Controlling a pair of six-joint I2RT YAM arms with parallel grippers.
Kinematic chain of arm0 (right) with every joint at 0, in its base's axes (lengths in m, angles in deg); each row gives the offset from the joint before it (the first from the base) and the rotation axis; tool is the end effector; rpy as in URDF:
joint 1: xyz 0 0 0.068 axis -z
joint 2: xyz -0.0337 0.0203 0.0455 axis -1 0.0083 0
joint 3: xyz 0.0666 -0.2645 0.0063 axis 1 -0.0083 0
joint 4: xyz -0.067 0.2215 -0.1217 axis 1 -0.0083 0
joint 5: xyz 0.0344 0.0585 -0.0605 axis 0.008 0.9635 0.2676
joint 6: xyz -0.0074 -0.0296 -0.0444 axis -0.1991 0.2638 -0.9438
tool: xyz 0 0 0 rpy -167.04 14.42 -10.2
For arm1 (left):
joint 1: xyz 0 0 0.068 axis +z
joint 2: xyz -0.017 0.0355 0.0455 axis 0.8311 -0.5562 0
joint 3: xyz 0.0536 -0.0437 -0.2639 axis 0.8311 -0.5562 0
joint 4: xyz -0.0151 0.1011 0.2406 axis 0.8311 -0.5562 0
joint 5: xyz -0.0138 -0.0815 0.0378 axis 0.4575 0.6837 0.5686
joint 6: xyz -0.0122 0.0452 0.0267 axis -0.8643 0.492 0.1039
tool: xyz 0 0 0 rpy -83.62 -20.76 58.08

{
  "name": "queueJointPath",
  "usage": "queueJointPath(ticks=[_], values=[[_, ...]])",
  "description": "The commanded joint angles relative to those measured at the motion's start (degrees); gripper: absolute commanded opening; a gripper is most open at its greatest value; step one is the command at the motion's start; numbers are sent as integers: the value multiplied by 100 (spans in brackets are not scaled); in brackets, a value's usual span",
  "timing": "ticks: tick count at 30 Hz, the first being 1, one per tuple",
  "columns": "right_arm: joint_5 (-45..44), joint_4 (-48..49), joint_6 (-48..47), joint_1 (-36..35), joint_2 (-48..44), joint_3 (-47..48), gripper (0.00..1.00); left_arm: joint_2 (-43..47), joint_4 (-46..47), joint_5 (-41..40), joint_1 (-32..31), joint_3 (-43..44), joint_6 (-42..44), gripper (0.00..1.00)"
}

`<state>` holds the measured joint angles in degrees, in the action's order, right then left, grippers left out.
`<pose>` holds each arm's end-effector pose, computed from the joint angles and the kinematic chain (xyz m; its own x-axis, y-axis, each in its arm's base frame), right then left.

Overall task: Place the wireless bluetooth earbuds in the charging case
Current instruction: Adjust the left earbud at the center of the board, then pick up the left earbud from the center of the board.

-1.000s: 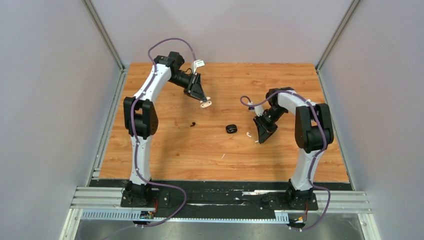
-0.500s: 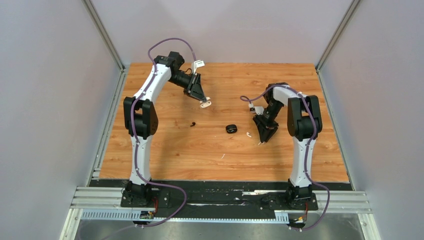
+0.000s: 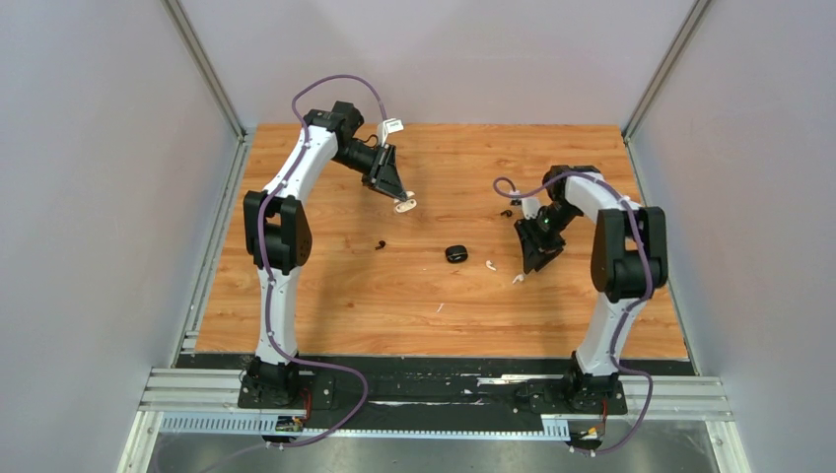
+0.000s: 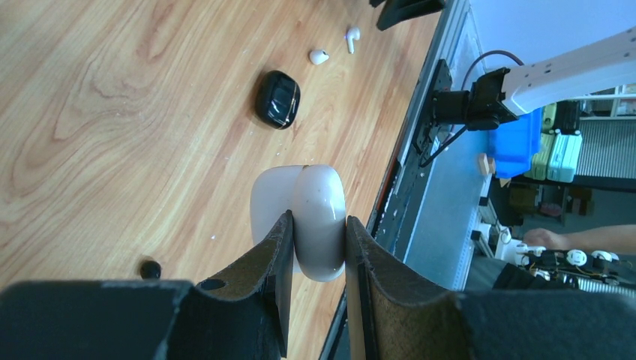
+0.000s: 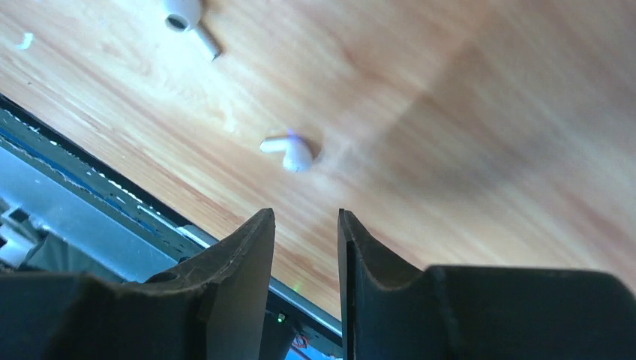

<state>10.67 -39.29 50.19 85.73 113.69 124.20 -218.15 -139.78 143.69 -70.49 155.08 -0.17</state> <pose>0.3451 0.0364 0.1692 -0.8780 -0.4771 0.0379 -0.4159 0.7998 0.4329 0.4339 -0.1426 0.2692 -0.8511 0.3364 -0.4030 0.5112 0.3565 -0.7821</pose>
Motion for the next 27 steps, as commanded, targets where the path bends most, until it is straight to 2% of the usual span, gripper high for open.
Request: queueJointPath(ticks=[1,5,8,11,27], values=[[476,1274,285,74,-1318,-859,36,210,75,130,-56,79,-72,0],[672,2600,208,12,-2435,-2246,34,239,76,91,-66,78,-63,0],[906,3520,-358,-3,-3103,-3215,33,278,64,78,-66,41,-51,0],[978,4091,-855,-9,-3547,-3774,36,289,61,67,-66,20,-40,0],[532,4539,-917,-174,-2989,-3804,36,333,70,29,-73,-28,-22,0]])
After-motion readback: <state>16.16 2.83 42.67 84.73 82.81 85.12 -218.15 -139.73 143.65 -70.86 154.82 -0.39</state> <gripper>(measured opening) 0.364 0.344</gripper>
